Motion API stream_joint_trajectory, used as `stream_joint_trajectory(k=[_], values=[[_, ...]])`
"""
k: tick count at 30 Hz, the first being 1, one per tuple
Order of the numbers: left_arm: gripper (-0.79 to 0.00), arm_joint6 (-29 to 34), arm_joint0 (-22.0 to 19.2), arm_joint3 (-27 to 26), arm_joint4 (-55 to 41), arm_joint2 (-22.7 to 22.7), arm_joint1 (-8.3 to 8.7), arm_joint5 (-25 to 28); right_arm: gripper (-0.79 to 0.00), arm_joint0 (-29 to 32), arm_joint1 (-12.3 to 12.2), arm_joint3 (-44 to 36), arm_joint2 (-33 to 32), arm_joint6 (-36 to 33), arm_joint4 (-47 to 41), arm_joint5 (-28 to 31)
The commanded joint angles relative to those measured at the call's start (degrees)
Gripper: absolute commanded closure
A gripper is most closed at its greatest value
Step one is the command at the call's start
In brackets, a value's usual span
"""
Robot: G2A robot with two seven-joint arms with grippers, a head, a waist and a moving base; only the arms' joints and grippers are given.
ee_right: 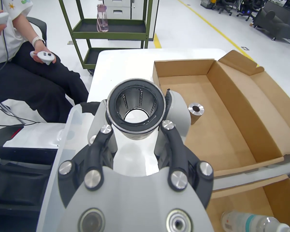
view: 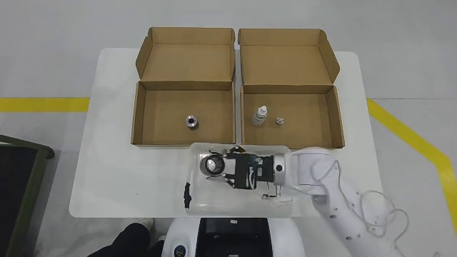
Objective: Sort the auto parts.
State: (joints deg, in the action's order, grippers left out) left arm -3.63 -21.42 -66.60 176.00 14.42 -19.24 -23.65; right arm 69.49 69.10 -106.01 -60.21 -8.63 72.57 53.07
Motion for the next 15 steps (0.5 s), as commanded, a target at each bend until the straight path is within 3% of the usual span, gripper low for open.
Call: stream_joint_trajectory(k=[1,15], values=[[-0.785,0.0,0.0,0.0,0.0,0.0,0.0,0.0,0.0,0.3,-0.2,-1.2,-0.9,0.1,-1.4,-0.6],[-0.785,0.0,0.0,0.0,0.0,0.0,0.0,0.0,0.0,1.1,-1.0,-7.2,-6.2,1.7,-9.5,-3.3]])
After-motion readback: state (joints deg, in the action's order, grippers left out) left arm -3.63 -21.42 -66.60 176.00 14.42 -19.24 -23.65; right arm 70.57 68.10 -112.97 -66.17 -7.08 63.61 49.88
